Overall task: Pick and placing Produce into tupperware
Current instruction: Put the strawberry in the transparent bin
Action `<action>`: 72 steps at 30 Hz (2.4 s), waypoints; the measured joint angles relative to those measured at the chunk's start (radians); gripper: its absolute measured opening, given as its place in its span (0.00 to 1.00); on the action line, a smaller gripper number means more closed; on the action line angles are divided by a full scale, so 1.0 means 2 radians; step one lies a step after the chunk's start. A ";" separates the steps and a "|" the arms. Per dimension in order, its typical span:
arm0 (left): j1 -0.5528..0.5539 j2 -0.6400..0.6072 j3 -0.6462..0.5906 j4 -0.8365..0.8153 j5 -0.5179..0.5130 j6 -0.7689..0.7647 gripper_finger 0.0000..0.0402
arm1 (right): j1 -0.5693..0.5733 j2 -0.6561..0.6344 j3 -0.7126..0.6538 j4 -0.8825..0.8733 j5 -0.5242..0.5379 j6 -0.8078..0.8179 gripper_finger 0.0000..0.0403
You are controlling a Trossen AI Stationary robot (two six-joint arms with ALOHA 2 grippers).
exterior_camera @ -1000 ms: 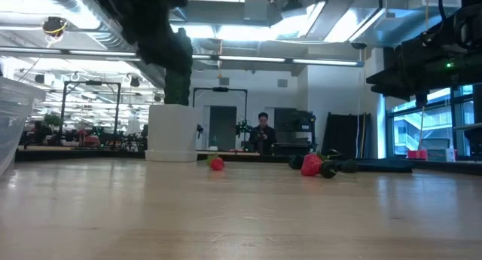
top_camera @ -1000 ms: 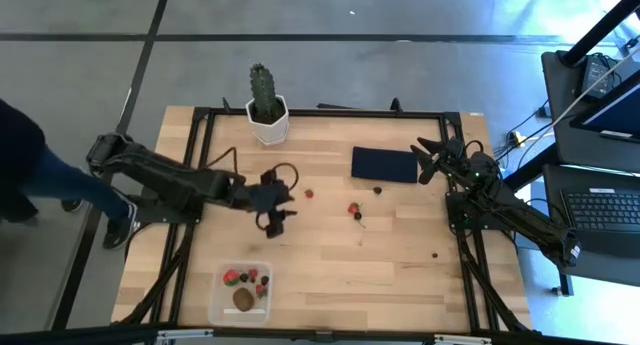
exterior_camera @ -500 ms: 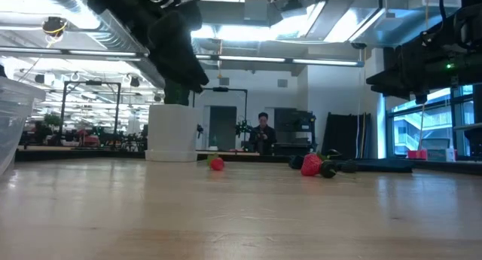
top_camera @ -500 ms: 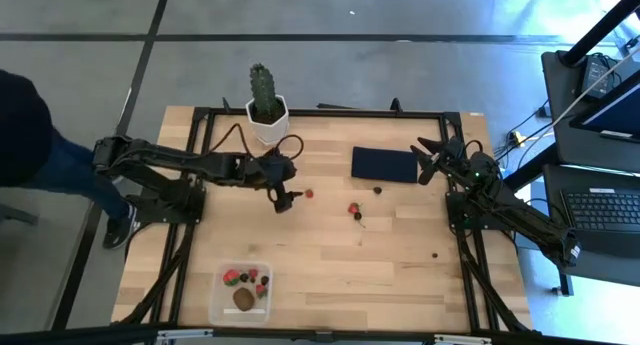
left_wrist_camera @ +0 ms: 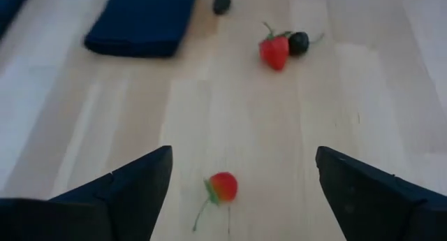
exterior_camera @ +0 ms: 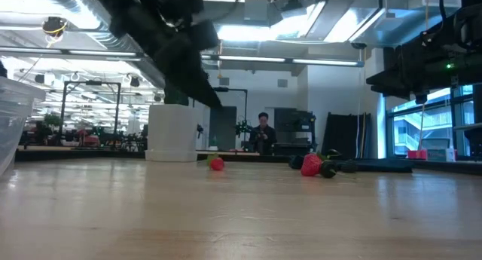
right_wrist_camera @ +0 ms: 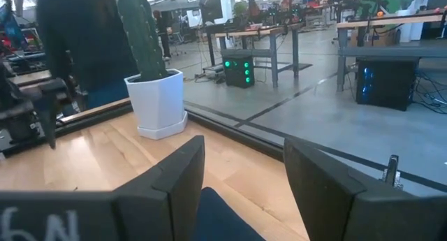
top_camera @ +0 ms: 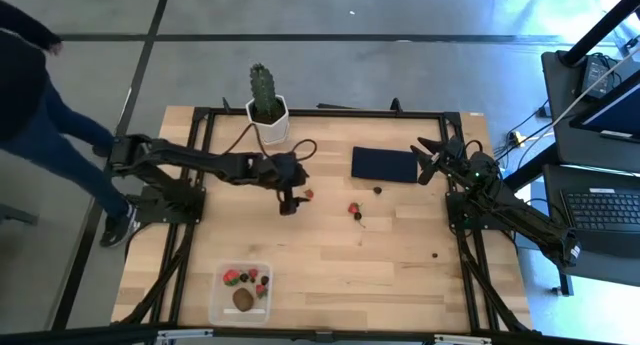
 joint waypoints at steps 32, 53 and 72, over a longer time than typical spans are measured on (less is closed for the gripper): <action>0.048 0.170 0.001 0.082 0.069 0.077 0.79 | 0.000 0.000 0.000 0.000 0.000 0.001 0.49; 0.047 0.172 0.001 0.072 0.065 0.078 0.66 | 0.000 0.000 0.000 0.000 0.000 0.000 0.49; 0.040 0.172 0.000 0.072 0.062 0.078 0.50 | 0.000 0.000 0.000 0.000 0.000 0.000 0.49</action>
